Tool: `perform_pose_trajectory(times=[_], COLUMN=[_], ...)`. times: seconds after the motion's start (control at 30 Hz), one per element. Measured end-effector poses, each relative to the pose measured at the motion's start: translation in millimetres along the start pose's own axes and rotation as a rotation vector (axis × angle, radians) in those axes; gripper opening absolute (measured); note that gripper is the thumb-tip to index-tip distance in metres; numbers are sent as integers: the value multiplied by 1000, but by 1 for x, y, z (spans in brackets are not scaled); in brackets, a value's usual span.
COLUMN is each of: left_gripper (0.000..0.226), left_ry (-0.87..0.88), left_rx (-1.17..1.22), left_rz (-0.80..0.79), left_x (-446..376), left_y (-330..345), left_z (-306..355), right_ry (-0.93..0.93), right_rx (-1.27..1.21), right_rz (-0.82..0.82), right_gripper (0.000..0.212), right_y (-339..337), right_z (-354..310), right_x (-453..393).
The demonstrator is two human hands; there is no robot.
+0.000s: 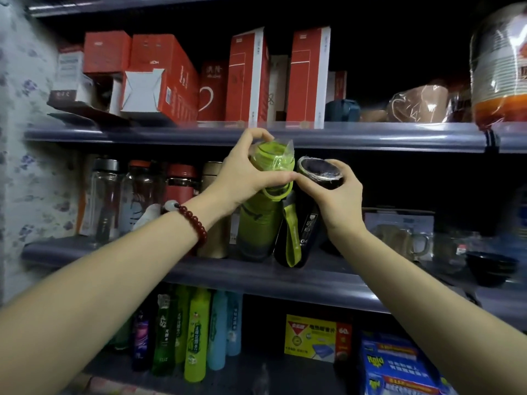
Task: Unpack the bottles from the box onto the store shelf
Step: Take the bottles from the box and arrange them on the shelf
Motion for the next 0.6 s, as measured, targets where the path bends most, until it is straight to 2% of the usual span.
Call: perform_pose_trajectory(times=[0.1,0.23,0.33,0.47,0.6], left_gripper=[63,58,51,41,40], left_ry=[-38,-101,-137,-127,-62], left_rx=[-3,5,4,8,38], left_rz=[-13,-2,9,-21,3], left_x=[-2,-15,-25,-29,-25], left_y=[8,11,9,6,4], left_z=[-14,-28,-35,-42,-44], right_ry=[51,162,219,271,285], right_rx=[-18,-29,-49,-80,-93], right_rz=[8,-63,-135,-210,-191], right_gripper=[67,79,76,74,75], right_y=[-2,7,18,32,36], right_z=[16,35,47,58,69], right_x=[-8,-30,-43,-51,-53])
Point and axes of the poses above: each hand's wrist, its own x-axis away from the middle knuckle, its own y-axis out of the palm, z = x × y, the point moved 9 cm from there along -x, towards the middle knuckle, and after that the axes turned 4 degrees about x, right-handed, at the moved point
